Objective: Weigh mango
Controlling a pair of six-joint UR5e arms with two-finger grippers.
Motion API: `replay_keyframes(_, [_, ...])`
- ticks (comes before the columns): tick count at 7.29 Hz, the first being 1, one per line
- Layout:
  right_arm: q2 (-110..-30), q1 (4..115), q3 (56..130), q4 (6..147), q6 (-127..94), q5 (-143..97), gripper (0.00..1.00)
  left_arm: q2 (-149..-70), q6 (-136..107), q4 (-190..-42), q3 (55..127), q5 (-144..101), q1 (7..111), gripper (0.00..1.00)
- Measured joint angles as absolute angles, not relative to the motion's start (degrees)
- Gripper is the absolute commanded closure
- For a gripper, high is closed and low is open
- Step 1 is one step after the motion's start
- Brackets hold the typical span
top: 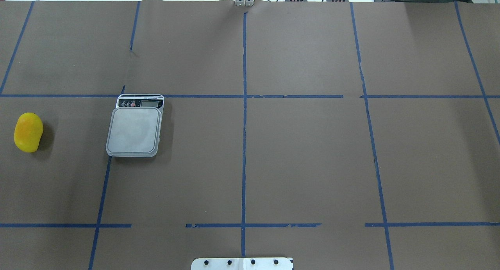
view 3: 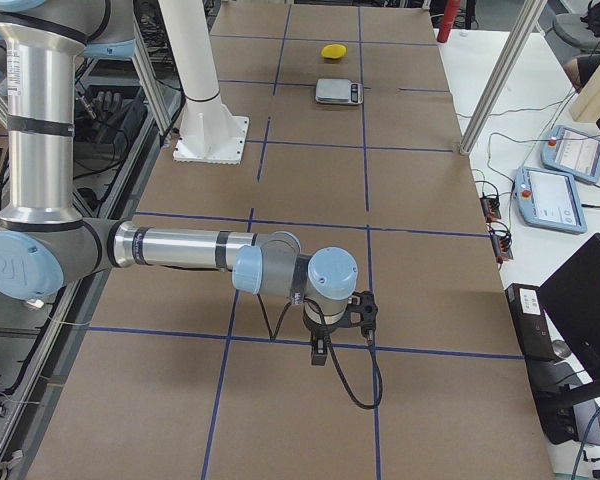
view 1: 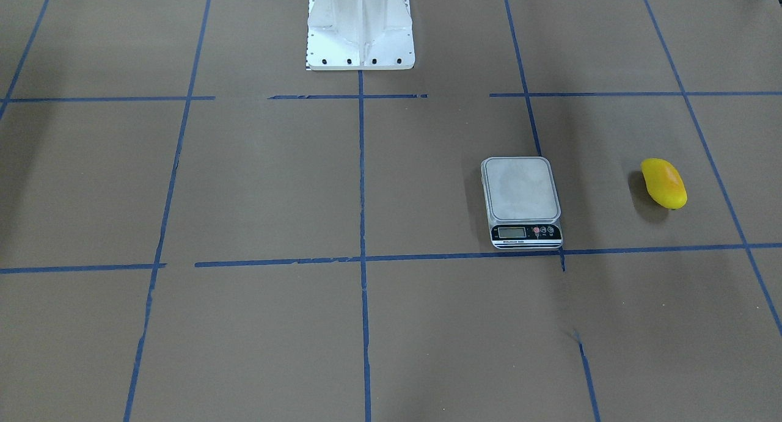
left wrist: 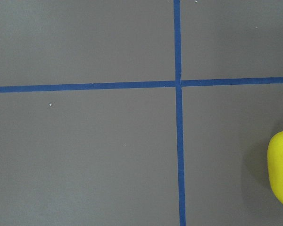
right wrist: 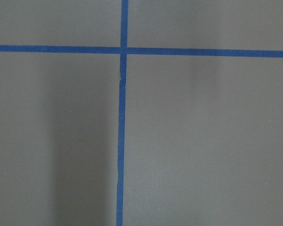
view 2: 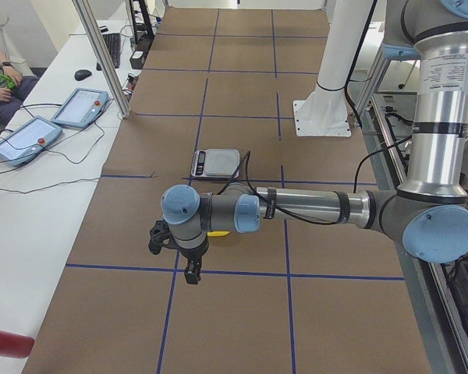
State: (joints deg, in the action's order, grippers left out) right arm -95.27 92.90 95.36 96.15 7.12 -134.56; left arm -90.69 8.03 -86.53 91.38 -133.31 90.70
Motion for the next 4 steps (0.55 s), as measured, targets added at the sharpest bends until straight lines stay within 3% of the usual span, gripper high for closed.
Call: replay_keyframes(4, [-95.27,92.90,95.36,96.15,7.12,-134.56,0.00,-91.49,8.93,-86.83,92.00,-133.50,90.71,0.00])
